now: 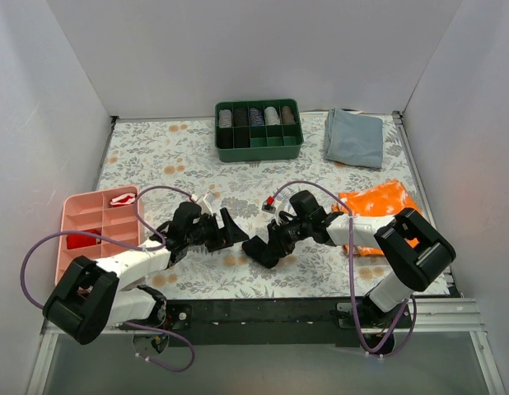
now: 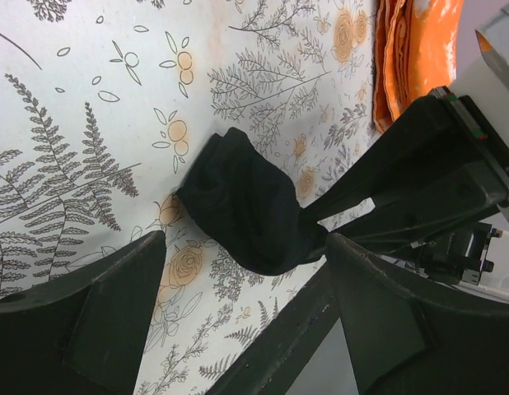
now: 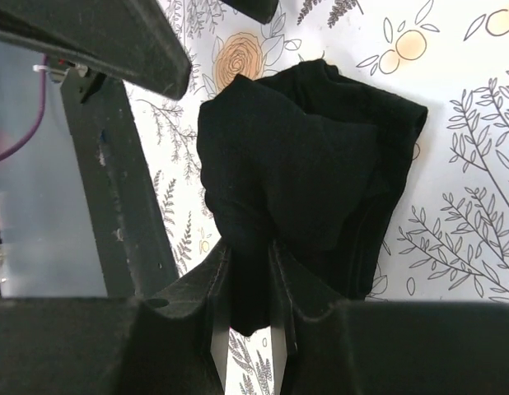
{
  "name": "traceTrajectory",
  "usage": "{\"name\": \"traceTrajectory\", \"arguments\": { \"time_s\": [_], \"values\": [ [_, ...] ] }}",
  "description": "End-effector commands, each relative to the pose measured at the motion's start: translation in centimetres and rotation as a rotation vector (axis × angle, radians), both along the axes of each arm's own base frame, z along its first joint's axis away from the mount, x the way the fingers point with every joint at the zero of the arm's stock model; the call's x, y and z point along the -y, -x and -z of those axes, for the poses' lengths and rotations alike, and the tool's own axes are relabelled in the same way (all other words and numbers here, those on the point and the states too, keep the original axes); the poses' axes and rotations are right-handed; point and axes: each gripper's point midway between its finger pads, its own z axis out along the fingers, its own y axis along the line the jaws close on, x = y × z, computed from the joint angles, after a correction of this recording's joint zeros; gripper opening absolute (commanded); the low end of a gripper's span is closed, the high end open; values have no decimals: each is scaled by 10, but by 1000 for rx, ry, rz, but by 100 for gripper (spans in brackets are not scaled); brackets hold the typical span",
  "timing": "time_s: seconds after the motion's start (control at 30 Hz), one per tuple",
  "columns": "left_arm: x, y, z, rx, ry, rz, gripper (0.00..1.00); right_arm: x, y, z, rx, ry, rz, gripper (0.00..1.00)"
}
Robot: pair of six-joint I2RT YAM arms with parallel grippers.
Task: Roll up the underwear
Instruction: Roll the underwear to the center of the board.
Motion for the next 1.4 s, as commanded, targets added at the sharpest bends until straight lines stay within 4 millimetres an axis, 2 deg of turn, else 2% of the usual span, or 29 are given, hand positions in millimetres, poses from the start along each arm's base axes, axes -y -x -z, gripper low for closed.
{"name": "traceTrajectory", "arguments": {
  "time_s": [0.0,0.33,0.47,0.67,0.9,1.17,1.37],
  "values": [
    [6,3,-16,75,83,22,79,0,6,4,-92,9,-11,19],
    [29,18,-13,59,161,10,79,0,3,6,-89,18,12,20],
    [33,14,-6,55,135,-8,79,-1,1,4,-88,14,14,20],
    [25,4,10,60,76,-83,78,-4,-1,-1,-85,2,15,20],
    [22,-12,9,96,52,-147,71,-6,2,-5,-98,-19,-7,21],
    [30,-5,15,91,62,-113,60,-9,2,-6,-106,-29,-16,21],
    [33,-3,14,87,74,-110,58,-9,0,-6,-105,-26,-7,22]
  ]
}}
